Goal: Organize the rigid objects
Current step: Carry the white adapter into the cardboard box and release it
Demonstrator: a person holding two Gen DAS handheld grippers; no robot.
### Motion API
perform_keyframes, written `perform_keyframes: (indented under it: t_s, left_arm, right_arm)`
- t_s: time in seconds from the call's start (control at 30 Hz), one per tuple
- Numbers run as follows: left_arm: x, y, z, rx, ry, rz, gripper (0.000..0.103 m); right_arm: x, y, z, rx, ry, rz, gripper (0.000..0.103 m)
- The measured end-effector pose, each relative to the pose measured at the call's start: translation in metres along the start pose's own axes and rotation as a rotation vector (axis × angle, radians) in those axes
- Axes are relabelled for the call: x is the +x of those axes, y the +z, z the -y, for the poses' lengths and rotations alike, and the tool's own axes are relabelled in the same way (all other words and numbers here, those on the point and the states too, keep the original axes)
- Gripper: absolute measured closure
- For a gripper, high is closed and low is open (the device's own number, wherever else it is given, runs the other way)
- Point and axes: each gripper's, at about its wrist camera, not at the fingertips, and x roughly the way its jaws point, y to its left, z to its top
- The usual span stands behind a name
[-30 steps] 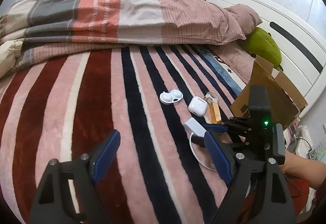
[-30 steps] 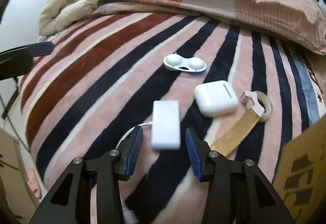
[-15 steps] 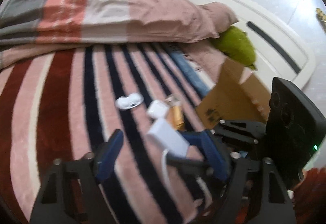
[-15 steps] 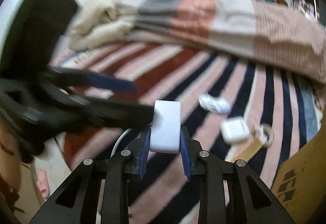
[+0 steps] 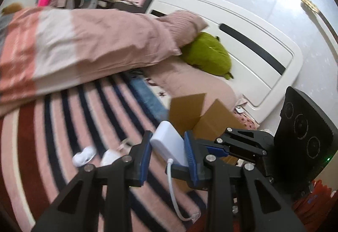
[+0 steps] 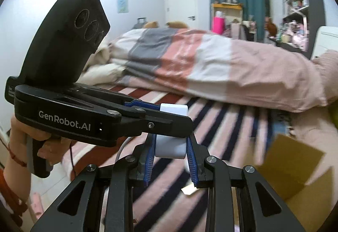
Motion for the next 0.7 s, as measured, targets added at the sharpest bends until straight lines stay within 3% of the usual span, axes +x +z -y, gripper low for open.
perform_keyframes:
  t_s: [0.33, 0.57, 0.6, 0.63, 0.7]
  left_arm:
    - [0.111, 0.058, 0.081, 0.144, -0.051, -0.161, 0.075]
    - [0.156, 0.049, 0.082, 0.14, -0.049, -0.276, 0.073]
    - [0.157, 0.048, 0.08, 0.139, -0.032, -0.278, 0.06]
    - [0.157, 0.048, 0.079, 0.136, -0.022, -0.269, 0.041]
    - [0.15, 0.049, 0.077, 0.139, -0.008, -0.237, 0.026]
  right_arm:
    - [-0.051, -0.013, 0.1, 0.142, -0.204, -0.037, 0.079]
    - [-0.043, -0.035, 0.14, 0.25, -0.225, -0.165, 0.079]
    - [-0.038, -0.039, 0.143, 0.258, -0.231, -0.187, 0.079]
    - [-0.038, -0.042, 0.142, 0.264, -0.235, -0.204, 0.079]
    - [-0.032, -0.047, 0.144, 0.286, -0.231, -0.24, 0.079]
